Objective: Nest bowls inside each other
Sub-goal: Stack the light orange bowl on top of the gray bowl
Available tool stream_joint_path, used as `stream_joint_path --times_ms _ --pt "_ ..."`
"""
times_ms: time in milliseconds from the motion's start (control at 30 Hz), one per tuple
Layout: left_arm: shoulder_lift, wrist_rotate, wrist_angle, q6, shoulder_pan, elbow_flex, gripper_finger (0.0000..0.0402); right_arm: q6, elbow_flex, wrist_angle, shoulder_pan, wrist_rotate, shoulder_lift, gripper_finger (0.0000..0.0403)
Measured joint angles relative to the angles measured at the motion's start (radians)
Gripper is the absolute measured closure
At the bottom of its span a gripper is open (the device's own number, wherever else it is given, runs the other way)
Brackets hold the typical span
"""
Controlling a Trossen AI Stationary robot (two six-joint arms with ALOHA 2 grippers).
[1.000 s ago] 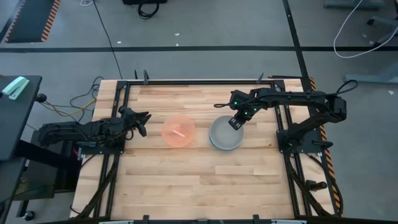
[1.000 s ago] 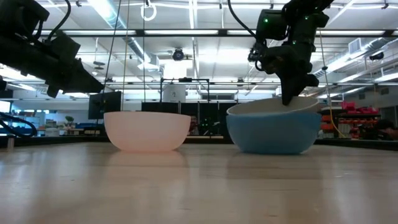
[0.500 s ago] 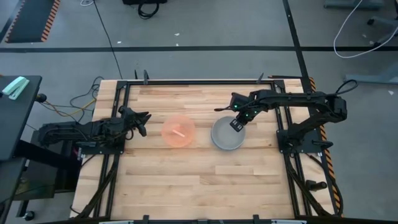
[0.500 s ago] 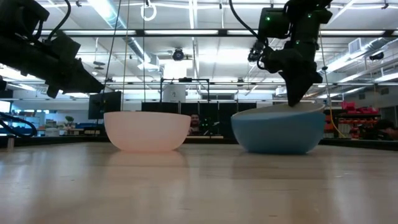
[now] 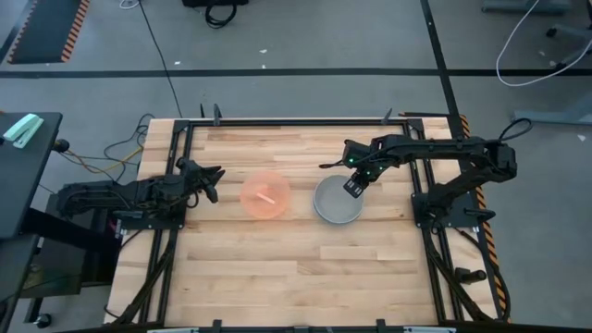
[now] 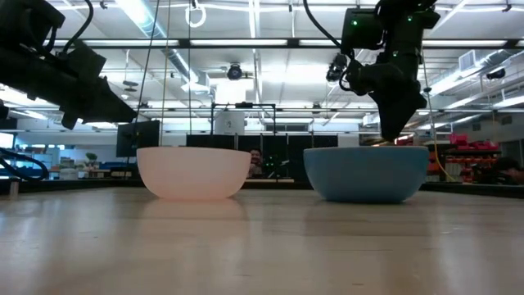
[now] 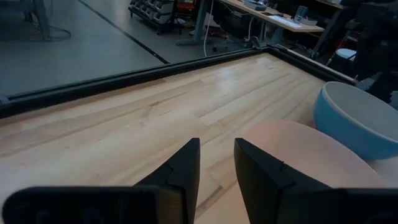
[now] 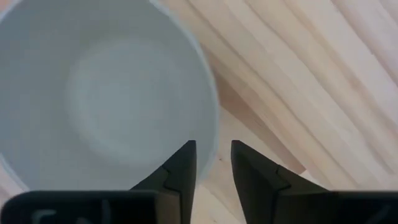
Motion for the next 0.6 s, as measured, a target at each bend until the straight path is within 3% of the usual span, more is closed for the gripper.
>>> stream_joint_path --times_ms 167,267,600 --pt "0.020 0.141 0.014 -0.022 0.000 0.001 0.0296 -0.007 0.005 0.003 0.011 -0.002 -0.004 0.0289" --pt "0.075 0.154 -0.001 -0.042 0.000 0.022 0.0296 -0.007 0.030 0.015 0.010 0.000 -0.004 0.0293" --pt "0.416 0.206 -0.046 -0.070 0.095 0.229 0.0295 0.007 0.159 0.015 0.041 0.016 -0.004 0.0296"
